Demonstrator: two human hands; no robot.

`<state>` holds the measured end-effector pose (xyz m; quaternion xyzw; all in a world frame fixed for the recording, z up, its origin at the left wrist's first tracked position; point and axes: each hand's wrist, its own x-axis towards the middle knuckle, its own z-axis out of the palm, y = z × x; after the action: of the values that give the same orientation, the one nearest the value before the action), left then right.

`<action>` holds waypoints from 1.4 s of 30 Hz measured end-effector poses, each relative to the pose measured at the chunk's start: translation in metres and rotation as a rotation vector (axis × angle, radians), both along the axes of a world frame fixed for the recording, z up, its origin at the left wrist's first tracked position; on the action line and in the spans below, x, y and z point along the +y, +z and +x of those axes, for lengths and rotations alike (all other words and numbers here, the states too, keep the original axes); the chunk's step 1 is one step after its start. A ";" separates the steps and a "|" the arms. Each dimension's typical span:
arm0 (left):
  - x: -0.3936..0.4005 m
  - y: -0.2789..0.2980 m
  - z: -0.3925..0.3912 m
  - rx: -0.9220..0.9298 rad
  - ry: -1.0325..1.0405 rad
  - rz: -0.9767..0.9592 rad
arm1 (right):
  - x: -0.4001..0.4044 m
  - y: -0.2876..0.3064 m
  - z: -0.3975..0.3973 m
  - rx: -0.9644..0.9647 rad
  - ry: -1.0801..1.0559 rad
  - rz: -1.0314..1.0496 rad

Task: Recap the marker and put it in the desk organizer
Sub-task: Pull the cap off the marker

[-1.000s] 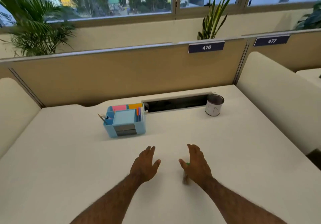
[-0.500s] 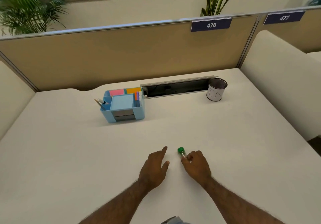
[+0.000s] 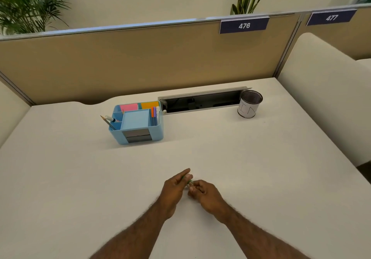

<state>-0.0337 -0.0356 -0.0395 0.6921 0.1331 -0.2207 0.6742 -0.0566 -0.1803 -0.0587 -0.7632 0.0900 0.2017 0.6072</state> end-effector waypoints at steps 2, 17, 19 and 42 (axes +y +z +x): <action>0.000 -0.002 0.004 0.040 0.057 -0.039 | 0.004 0.001 0.003 0.006 0.003 0.014; -0.001 0.001 0.021 0.155 0.239 -0.151 | 0.009 0.000 0.031 -0.058 0.081 -0.055; -0.002 0.001 0.022 0.153 0.246 -0.154 | 0.009 0.000 0.032 -0.063 0.080 -0.055; -0.007 0.005 0.029 0.182 0.312 -0.205 | 0.010 -0.002 0.032 -0.058 0.036 -0.078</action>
<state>-0.0046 -0.0425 -0.0343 0.5681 0.2759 -0.1875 0.7523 -0.0242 -0.1706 -0.0602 -0.7935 0.0665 0.1866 0.5755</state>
